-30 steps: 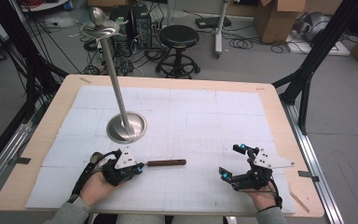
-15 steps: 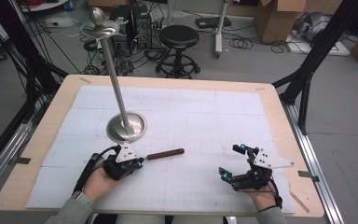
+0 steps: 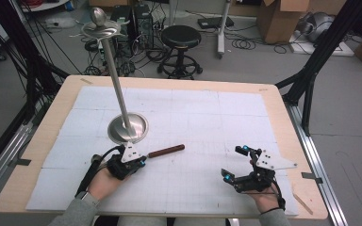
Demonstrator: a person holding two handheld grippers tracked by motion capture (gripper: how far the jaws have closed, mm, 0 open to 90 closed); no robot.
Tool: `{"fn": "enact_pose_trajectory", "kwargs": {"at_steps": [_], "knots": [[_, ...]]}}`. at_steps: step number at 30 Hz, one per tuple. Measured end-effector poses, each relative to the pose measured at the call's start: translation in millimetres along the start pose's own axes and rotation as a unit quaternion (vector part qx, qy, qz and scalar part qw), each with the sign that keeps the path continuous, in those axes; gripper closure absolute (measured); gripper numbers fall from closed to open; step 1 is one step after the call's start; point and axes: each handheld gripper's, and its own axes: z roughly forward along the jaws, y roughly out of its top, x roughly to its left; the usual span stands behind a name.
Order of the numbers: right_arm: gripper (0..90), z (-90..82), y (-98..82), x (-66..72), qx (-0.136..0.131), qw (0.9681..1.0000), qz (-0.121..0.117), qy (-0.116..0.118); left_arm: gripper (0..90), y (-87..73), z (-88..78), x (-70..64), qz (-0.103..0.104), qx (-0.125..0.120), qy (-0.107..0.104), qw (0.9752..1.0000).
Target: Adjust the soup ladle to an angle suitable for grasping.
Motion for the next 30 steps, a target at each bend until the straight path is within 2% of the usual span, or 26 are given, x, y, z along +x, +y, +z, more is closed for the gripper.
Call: {"fn": "enact_pose_trajectory", "kwargs": {"at_steps": [7,10,21,24,26,29,30], "knots": [[2.2,0.1,0.1,0.1,-0.001,1.0000,0.001,0.001,89.9,0.6,0.0,-0.4,-0.003,-0.001,0.001,1.0000],[2.1,0.0,0.0,0.0,-0.001,1.0000,0.001,0.002,89.9,1.1,-3.0,-0.2,-0.007,-0.005,-0.006,0.9999],[2.2,-0.2,0.0,-0.3,-0.001,1.0000,0.000,0.002,89.7,3.7,-24.1,1.7,-0.008,-0.045,-0.040,0.9982],[2.1,-0.1,-0.1,-0.2,-0.001,1.0000,0.001,0.002,85.8,3.7,-29.2,6.0,-0.007,-0.041,-0.035,0.9985],[2.1,0.0,0.0,0.1,-0.001,1.0000,0.001,0.003,83.3,3.2,-34.5,11.7,-0.015,-0.049,-0.041,0.9978],[2.1,0.4,-0.6,-1.0,-0.001,1.0000,0.002,0.005,78.4,4.1,-37.9,15.5,-0.018,-0.059,-0.050,0.9968],[2.1,0.4,-1.3,-1.1,0.002,0.9999,0.006,0.008,75.6,6.3,-40.9,18.7,-0.028,-0.072,-0.059,0.9952]]}}
